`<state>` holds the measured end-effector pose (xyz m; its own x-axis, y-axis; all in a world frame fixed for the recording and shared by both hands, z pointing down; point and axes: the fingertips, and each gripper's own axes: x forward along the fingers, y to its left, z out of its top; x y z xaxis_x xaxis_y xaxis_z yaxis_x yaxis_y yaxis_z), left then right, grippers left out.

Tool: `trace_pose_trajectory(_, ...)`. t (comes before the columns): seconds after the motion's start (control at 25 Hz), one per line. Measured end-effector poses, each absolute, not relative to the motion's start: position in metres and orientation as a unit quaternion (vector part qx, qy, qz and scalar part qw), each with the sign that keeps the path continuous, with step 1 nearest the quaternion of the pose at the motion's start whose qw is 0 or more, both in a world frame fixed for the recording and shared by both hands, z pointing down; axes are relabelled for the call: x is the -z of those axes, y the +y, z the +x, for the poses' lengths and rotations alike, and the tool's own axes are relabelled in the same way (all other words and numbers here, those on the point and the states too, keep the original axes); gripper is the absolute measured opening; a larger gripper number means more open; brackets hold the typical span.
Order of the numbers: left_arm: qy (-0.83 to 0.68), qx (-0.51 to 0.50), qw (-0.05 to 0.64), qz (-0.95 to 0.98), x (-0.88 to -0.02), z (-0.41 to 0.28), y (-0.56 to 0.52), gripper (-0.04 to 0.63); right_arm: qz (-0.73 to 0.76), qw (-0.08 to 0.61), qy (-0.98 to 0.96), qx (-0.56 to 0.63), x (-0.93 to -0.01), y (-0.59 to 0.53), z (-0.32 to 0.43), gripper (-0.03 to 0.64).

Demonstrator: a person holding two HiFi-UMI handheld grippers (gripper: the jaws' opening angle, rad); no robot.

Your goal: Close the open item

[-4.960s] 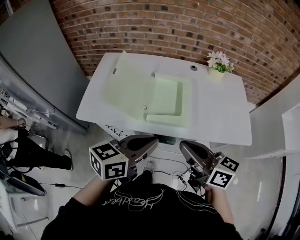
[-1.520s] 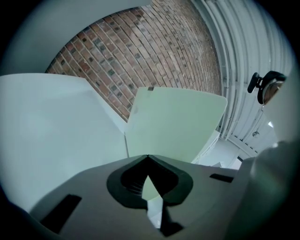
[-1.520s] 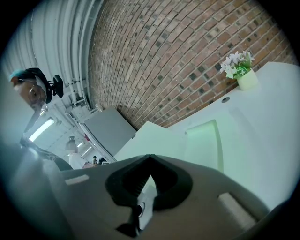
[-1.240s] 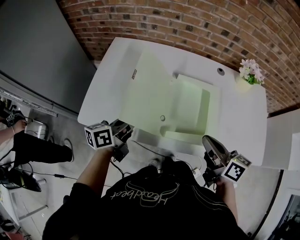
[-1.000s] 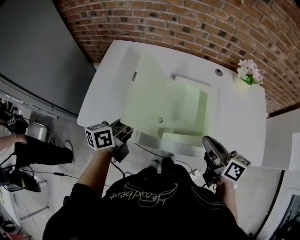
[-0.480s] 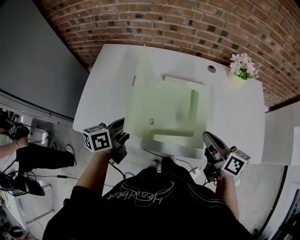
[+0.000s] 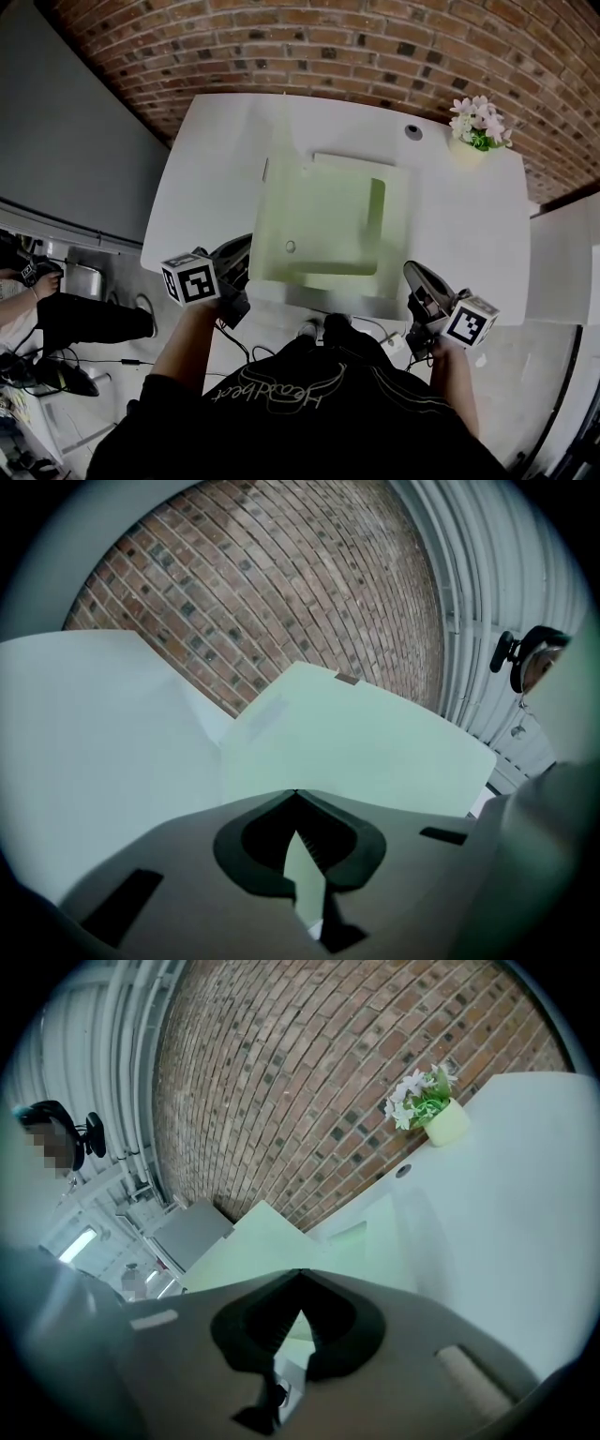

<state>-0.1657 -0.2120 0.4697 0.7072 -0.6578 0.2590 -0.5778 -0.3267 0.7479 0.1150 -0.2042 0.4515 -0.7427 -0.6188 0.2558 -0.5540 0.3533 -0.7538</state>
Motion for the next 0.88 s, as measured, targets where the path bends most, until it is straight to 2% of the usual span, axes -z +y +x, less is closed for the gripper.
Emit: trace_pose_trajectory(0.88, -0.344, 0.009, 0.451, 0.824, -0.474, -0.110, -0.228, 0.002, -0.379, 0.033, 0.798, 0.468, -0.498, -0.225, 0.154, 0.003)
